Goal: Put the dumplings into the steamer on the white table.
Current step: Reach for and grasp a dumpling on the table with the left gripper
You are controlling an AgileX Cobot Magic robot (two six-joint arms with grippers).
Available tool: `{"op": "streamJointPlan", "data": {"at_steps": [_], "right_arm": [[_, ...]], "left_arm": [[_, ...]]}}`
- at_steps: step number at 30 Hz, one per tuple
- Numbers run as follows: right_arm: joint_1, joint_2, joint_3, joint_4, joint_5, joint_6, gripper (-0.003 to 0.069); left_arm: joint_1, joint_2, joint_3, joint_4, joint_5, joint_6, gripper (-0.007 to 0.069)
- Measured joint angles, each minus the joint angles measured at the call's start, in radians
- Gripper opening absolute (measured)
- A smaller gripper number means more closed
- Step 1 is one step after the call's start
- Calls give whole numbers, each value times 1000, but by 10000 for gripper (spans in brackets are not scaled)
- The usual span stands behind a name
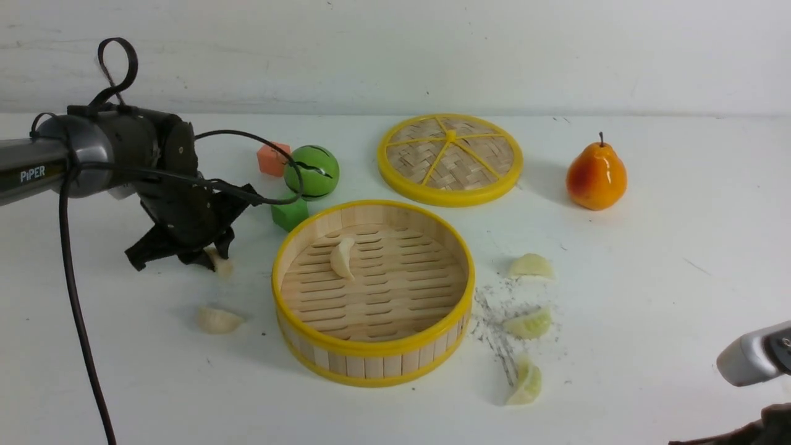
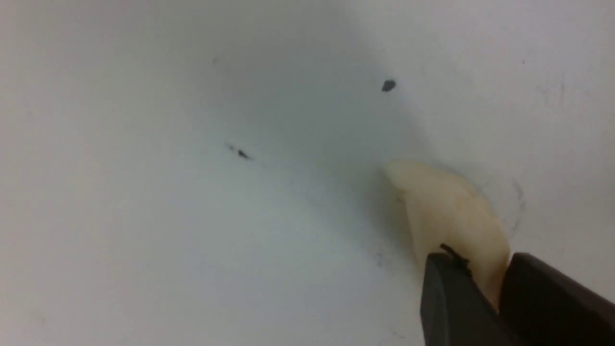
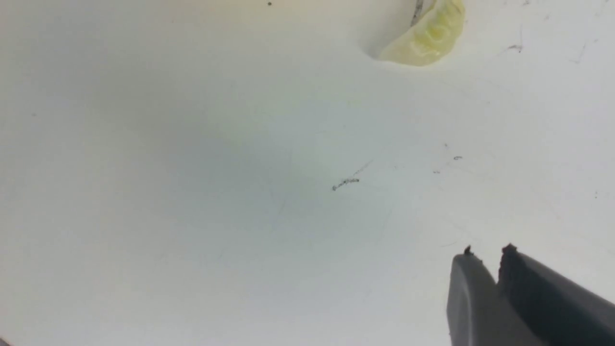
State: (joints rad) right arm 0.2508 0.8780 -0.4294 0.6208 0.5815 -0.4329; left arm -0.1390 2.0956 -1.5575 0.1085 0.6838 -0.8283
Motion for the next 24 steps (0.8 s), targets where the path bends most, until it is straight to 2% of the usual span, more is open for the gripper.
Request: {"op": "streamJointPlan", "data": {"at_steps": [2, 3, 4, 5, 10, 13, 16, 19, 21, 23, 24], "right_arm": [[0, 0, 0, 0, 0, 0, 86], [0, 0, 0, 0, 0, 0, 86], [0, 0, 0, 0, 0, 0, 87], [0, 0, 0, 0, -1, 0, 88], [0, 0, -1, 0, -1, 0, 94], [0, 0, -1, 0, -1, 0, 97], [0, 0, -1, 0, -2, 0, 101], [0, 0, -1, 0, -2, 0, 104], [0, 0, -1, 0, -2, 0, 104], [0, 0, -1, 0, -2, 0, 104], [0, 0, -1, 0, -2, 0, 104]], "left_arm": [[0, 0, -13, 6, 30, 116, 52], [0, 0, -13, 6, 33, 125, 50], [0, 0, -30, 6, 64, 199, 6], [0, 0, -38, 6, 81, 223, -11], [1, -2, -105, -24, 235, 380, -15], [1, -18, -140, -40, 271, 400, -15], [2, -27, -151, -42, 264, 350, -13], [2, -21, -151, -28, 242, 304, 22], [2, -9, -151, -16, 224, 290, 85], [2, 9, -151, 0, 200, 283, 195], [2, 14, -151, 5, 195, 283, 213]]}}
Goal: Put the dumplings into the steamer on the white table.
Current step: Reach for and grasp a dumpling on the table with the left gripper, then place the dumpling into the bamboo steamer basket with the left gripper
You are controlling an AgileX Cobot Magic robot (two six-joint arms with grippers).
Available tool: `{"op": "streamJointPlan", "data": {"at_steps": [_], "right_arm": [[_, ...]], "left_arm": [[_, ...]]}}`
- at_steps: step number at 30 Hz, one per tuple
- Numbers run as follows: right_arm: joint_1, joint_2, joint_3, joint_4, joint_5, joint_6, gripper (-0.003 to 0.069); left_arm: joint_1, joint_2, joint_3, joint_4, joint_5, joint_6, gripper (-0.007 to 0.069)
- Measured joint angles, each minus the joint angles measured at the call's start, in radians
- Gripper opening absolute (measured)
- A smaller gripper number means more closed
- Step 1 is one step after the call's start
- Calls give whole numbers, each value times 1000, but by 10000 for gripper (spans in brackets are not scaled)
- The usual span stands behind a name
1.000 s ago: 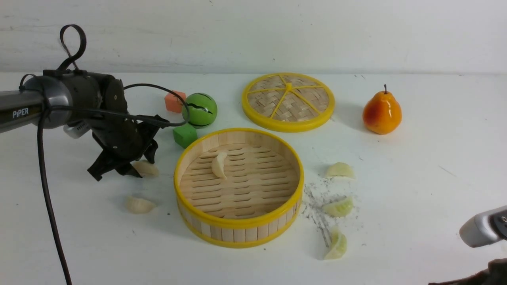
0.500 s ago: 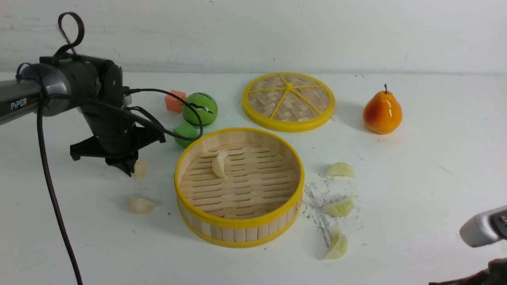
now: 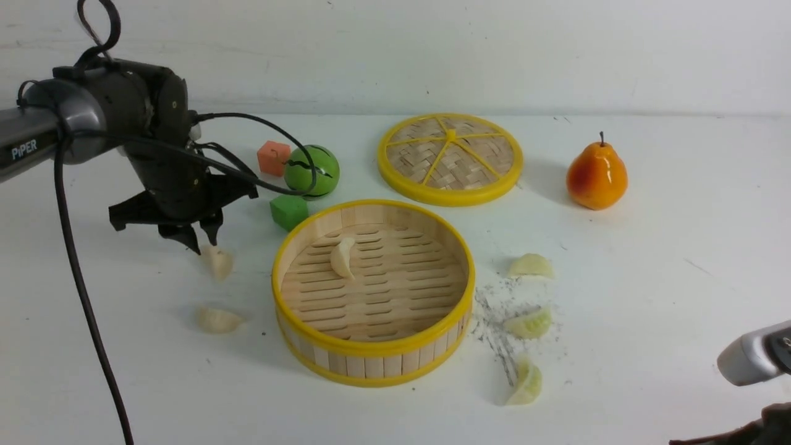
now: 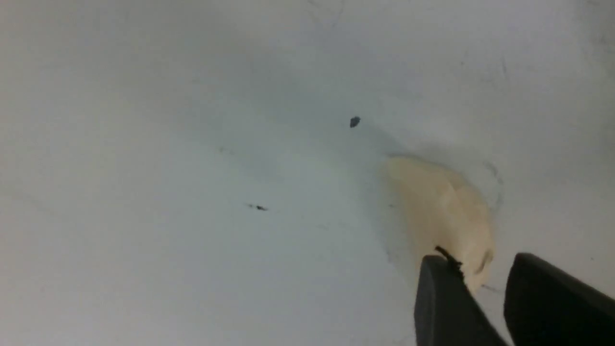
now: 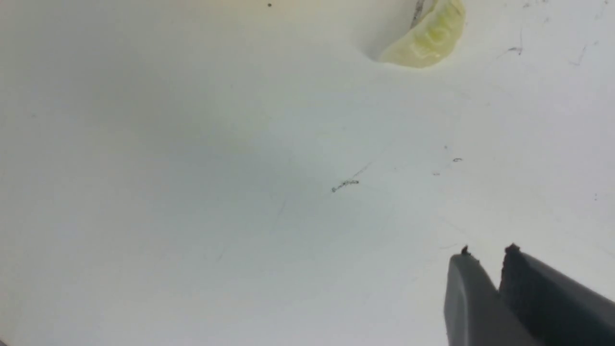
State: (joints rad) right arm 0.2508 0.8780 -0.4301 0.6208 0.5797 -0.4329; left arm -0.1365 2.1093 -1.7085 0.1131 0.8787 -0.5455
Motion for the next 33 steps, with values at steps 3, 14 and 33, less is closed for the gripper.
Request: {"op": "streamJointPlan", "data": {"at_steps": [3, 14, 33], "right_arm": [[0, 0, 0, 0, 0, 0, 105], [0, 0, 0, -4, -1, 0, 114], [0, 0, 0, -4, -13, 0, 128]], "left_arm": [[0, 22, 0, 6, -9, -2, 328], [0, 76, -5, -3, 1, 4, 211], [-301, -144, -6, -400, -91, 319, 213]]}}
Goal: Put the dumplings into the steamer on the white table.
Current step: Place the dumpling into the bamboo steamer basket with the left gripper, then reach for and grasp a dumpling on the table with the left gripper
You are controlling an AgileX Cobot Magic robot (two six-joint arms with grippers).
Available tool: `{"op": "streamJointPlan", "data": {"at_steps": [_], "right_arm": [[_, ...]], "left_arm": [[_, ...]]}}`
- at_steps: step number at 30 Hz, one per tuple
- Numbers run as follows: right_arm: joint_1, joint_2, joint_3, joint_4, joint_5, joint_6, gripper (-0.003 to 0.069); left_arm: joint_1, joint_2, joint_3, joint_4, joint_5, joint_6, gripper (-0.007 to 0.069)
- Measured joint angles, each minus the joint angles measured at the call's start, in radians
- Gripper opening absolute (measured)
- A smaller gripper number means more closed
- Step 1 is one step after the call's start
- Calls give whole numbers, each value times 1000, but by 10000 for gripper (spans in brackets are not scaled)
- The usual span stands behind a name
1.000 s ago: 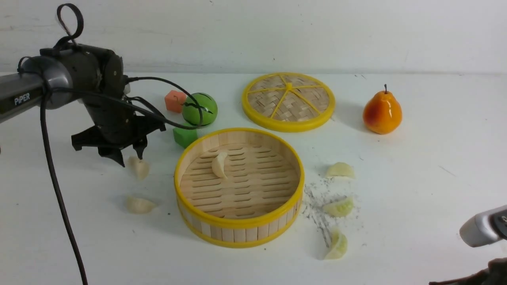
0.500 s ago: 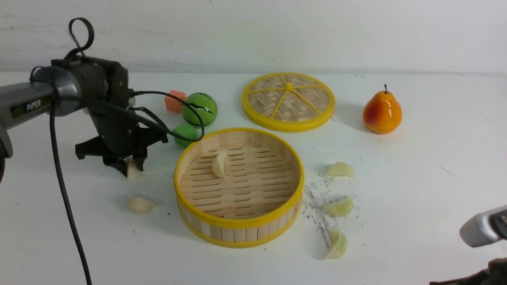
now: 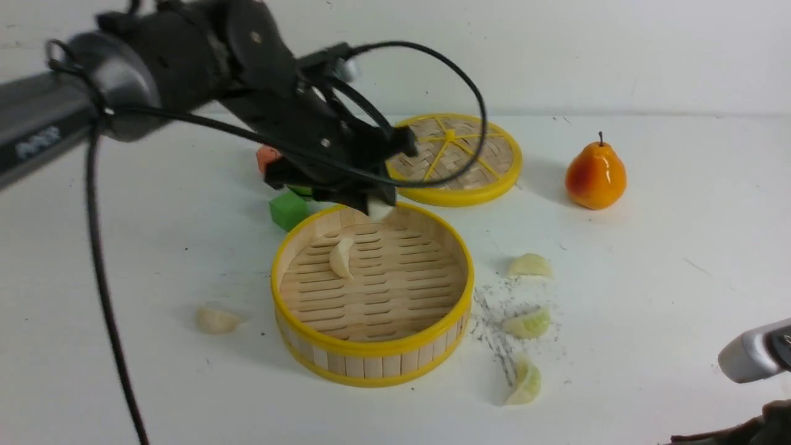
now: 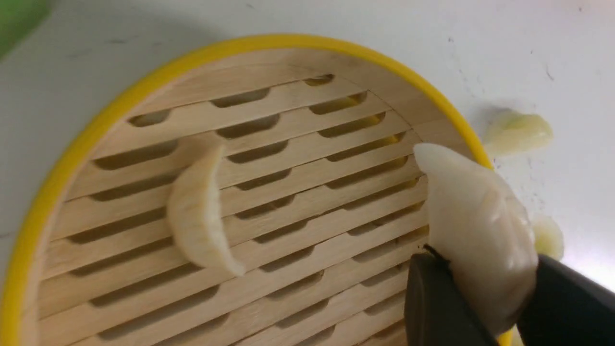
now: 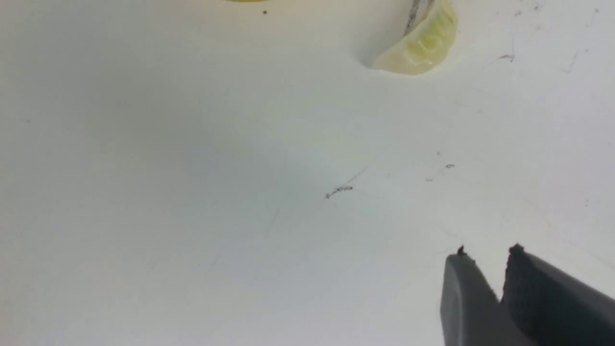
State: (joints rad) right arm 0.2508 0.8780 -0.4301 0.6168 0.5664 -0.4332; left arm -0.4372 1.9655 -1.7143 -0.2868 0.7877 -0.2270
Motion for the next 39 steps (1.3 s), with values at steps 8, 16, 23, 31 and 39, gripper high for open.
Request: {"op": "streamJointPlan", "data": {"at_steps": [8, 16, 23, 31, 39], "right_arm": [[0, 0, 0, 0, 21, 0, 136], [0, 0, 0, 0, 30, 0, 142], [0, 0, 0, 0, 30, 0, 148], [0, 0, 0, 0, 30, 0, 148], [0, 0, 0, 0, 30, 0, 149]], "left_arm": [[-26, 127, 0, 147, -129, -197, 213], [-26, 169, 0, 174, -107, -286, 213], [-26, 178, 0, 176, -103, -289, 248], [-26, 109, -2, 175, -86, -241, 407], [-26, -150, -21, 423, 100, -211, 392]]}}
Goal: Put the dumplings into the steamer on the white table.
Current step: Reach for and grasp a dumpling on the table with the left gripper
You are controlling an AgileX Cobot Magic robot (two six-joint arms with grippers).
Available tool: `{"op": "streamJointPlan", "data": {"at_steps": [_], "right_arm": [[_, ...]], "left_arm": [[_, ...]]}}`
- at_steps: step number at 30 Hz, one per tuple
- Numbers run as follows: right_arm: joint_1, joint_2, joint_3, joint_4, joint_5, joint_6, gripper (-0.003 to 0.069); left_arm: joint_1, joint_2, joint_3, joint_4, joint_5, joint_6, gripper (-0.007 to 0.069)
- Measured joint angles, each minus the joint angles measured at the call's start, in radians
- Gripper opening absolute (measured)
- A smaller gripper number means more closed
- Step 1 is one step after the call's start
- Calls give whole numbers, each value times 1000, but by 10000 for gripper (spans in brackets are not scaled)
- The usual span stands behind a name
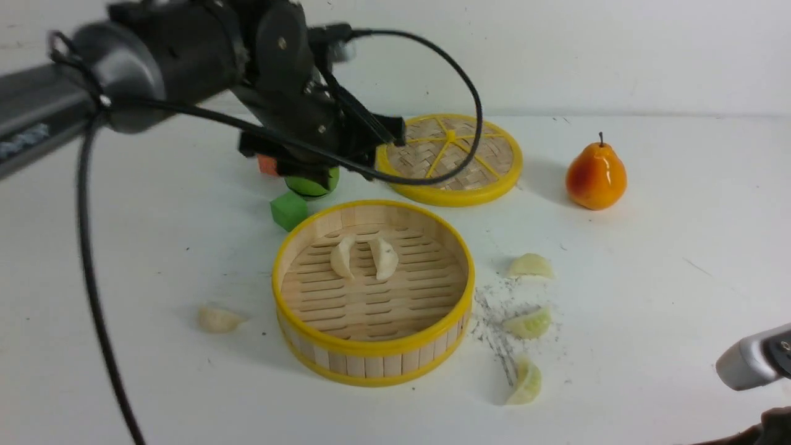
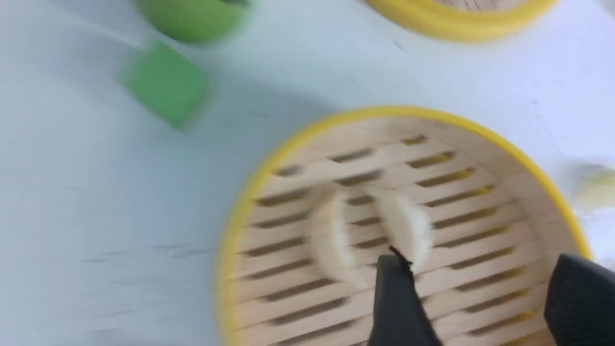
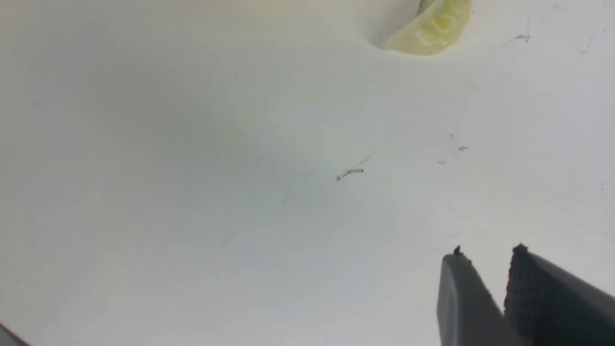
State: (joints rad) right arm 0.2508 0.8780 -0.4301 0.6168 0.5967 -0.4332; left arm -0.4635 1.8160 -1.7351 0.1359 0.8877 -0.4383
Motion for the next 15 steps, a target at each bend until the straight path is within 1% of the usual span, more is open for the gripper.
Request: {"op": "streamJointPlan", "data": {"at_steps": [2, 4, 5, 6, 7, 9, 11, 13, 14, 15], "right_arm": [[0, 0, 0, 0, 0, 0, 149], [0, 0, 0, 0, 0, 0, 150], [0, 0, 0, 0, 0, 0, 153], [0, 0, 0, 0, 0, 0, 153], [0, 0, 0, 0, 0, 0, 155], [0, 0, 0, 0, 0, 0, 157], [0, 0, 0, 0, 0, 0, 157], [0, 0, 0, 0, 0, 0, 157], [0, 0, 0, 1, -1, 0, 157], [0, 0, 0, 2, -3, 0, 157]], "left_arm": [[5, -52, 7, 106, 62, -30, 378], [26, -108, 50, 166, 89, -75, 359], [49, -145, 107, 193, 85, -111, 346], [54, -151, 119, 195, 81, -117, 343], [94, -207, 250, 203, 33, -180, 319], [152, -252, 408, 197, -62, -267, 298], [213, -281, 576, 164, -183, -399, 282], [239, -286, 661, 136, -249, -478, 277], [266, -284, 738, 109, -314, -555, 275], [273, -279, 771, 98, -352, -592, 275]]}}
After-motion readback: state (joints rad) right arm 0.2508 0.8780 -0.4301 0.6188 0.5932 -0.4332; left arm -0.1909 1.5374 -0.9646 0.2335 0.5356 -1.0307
